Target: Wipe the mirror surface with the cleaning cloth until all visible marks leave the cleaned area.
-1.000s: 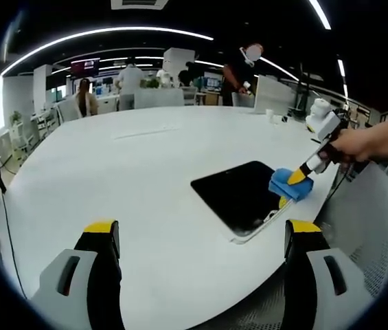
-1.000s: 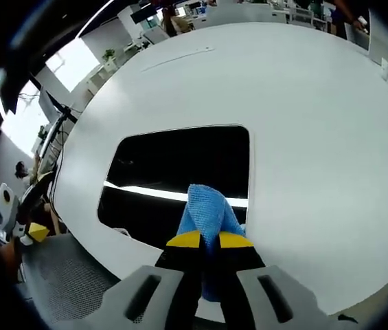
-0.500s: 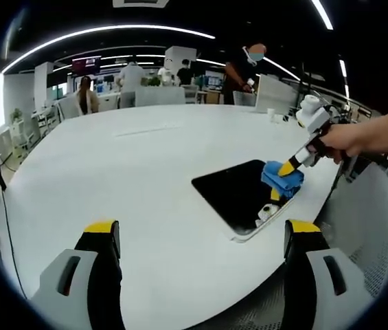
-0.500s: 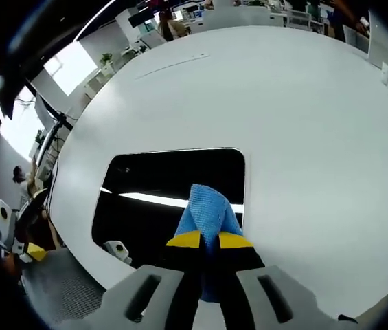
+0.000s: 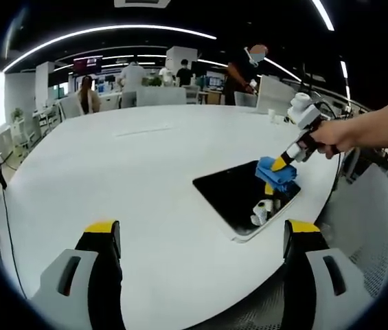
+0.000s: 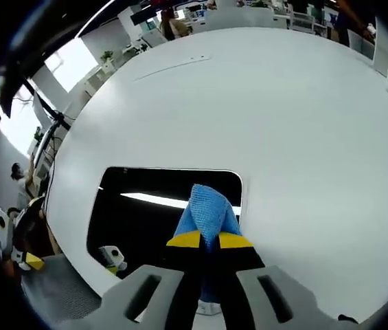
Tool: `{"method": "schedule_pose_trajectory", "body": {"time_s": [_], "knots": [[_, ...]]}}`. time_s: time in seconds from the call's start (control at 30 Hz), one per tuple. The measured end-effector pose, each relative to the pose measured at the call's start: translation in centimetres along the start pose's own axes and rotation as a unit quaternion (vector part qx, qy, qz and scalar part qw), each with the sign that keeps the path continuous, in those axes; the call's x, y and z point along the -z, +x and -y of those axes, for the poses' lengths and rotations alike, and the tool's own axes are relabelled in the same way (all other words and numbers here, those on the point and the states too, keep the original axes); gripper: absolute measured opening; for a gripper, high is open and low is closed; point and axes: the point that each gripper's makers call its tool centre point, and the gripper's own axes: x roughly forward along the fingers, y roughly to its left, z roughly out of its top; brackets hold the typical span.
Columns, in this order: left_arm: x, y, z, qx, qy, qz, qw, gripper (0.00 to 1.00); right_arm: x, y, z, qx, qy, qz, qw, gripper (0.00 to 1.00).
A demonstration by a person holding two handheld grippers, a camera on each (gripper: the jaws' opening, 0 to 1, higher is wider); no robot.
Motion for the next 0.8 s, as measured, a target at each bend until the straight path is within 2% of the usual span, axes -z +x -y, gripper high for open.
{"method": "schedule_pose_trajectory", "body": {"time_s": [0.57, 0.63, 0.8], "knots": [[-0.2, -0.2, -0.6, -0.011, 0.003, 0.007, 0.9999, 0.98, -4.0, 2.1, 1.2, 0.019, -0.017, 0.002, 0.9997, 0.01], [-0.3, -0.3, -1.0, -0.016, -0.004, 0.012, 0.9998, 0.99, -4.2, 2.2, 1.3, 0.018, -0.017, 0.003, 0.9997, 0.01], [-0.1, -0.1, -0.8, -0.015, 0.002, 0.005, 0.9999, 0.99, -4.1, 2.0, 1.2, 0.019, -0.014, 0.003, 0.9997, 0.01]]}}
